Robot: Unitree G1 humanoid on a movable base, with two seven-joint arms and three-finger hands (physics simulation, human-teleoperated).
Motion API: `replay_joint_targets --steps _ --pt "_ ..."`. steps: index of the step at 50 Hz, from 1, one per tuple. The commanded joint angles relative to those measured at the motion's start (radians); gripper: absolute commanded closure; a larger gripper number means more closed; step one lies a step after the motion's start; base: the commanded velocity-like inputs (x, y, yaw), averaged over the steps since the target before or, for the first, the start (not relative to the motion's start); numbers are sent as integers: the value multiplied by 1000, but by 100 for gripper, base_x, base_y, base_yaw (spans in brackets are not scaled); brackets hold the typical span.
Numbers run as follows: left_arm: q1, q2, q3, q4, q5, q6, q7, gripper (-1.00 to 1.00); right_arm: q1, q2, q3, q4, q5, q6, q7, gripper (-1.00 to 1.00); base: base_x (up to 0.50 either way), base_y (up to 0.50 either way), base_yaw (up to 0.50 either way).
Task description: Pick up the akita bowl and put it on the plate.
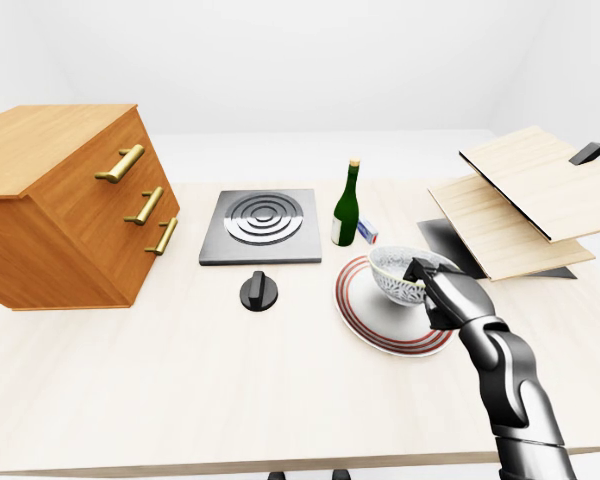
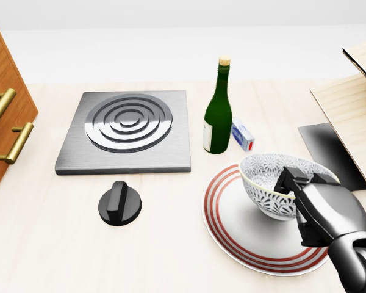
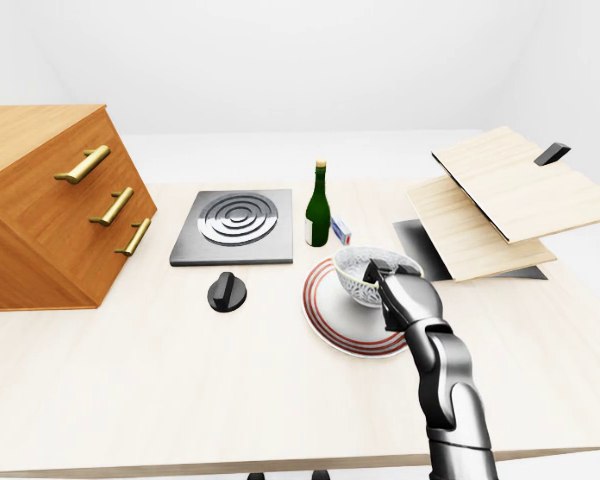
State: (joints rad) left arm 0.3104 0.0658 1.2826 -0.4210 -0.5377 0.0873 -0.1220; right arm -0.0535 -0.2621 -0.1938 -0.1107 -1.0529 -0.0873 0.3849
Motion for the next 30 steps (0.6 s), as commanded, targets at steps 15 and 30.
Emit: replay_joint_targets --steps 15,30 --pt "0 0 1 0 0 0 1 -100 -2 7 11 6 6 0 -27 100 0 0 0" --pt "0 0 0 0 -1 0 -1 -100 -4 12 21 -1 1 0 -24 100 0 0 0"
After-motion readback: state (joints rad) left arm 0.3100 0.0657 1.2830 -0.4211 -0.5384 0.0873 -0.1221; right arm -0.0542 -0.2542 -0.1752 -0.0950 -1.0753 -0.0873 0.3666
